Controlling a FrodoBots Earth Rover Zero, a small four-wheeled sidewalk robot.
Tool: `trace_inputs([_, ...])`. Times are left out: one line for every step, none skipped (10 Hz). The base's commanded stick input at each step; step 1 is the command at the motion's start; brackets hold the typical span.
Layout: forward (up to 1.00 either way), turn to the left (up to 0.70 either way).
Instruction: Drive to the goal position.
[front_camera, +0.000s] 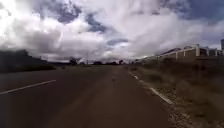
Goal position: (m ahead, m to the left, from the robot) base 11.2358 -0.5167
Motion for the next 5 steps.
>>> trace_inputs([0.7, 0.01])
trace_inputs([0.7, 0.01])
trace_inputs([0.7, 0.01])
trace_inputs([0.7, 0.01])
trace_inputs([0.7, 0.01])
